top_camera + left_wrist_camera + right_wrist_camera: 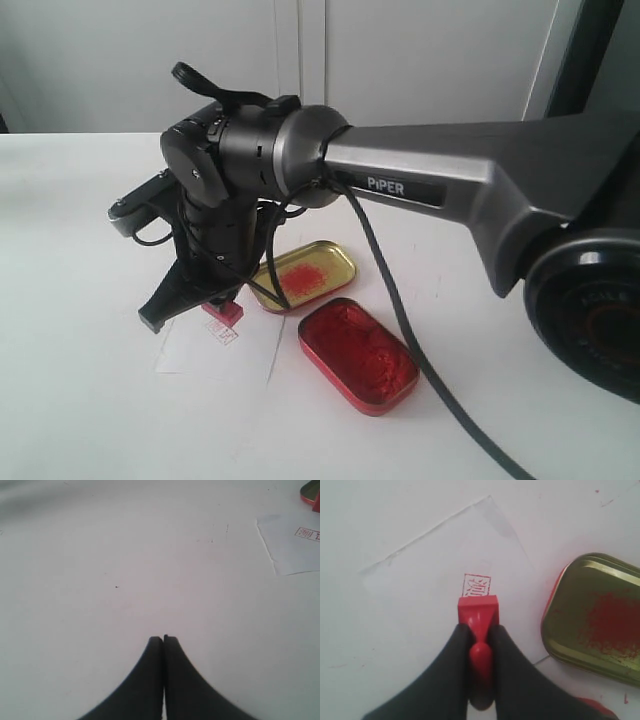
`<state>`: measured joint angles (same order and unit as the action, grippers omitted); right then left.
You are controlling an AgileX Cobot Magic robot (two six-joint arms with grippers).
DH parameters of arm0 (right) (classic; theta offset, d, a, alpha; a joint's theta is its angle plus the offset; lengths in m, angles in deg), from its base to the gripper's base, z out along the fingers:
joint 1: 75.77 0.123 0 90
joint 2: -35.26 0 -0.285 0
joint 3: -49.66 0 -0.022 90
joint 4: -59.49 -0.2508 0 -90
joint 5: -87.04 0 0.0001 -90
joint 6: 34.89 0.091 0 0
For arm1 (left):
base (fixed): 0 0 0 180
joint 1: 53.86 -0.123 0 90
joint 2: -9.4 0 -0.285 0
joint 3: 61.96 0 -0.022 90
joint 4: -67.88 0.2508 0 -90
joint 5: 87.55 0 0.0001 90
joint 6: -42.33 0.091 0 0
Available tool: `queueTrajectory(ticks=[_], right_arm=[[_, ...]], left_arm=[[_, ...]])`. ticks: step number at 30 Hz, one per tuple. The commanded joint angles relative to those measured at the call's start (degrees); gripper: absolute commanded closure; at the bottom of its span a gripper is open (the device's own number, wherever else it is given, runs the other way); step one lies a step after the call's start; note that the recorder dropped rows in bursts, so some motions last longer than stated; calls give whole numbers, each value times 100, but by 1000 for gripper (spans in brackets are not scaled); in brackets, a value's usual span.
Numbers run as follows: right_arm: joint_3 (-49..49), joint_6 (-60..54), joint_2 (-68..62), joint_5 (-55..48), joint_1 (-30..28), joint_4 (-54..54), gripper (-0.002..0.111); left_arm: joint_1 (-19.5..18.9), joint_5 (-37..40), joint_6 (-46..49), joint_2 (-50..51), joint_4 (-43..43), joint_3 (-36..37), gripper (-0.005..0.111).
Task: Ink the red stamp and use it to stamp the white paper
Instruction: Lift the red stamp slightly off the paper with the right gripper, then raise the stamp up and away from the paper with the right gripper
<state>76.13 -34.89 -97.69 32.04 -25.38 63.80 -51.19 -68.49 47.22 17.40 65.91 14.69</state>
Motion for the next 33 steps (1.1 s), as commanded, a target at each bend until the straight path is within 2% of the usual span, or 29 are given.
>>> queueTrajectory(ticks=[1, 25, 29, 33], right_arm=[[-20, 0, 72, 37, -21, 61, 108], [-20, 0, 204, -65, -34, -327, 108], [-20, -308, 243, -65, -205, -902, 108], [-20, -739, 293, -65, -633, -2096, 108]], left_arm=[[28, 6, 1, -22, -14, 56, 107], [28, 6, 1, -22, -14, 56, 107], [28, 6, 1, -22, -14, 56, 107], [28, 6, 1, -22, -14, 56, 107]])
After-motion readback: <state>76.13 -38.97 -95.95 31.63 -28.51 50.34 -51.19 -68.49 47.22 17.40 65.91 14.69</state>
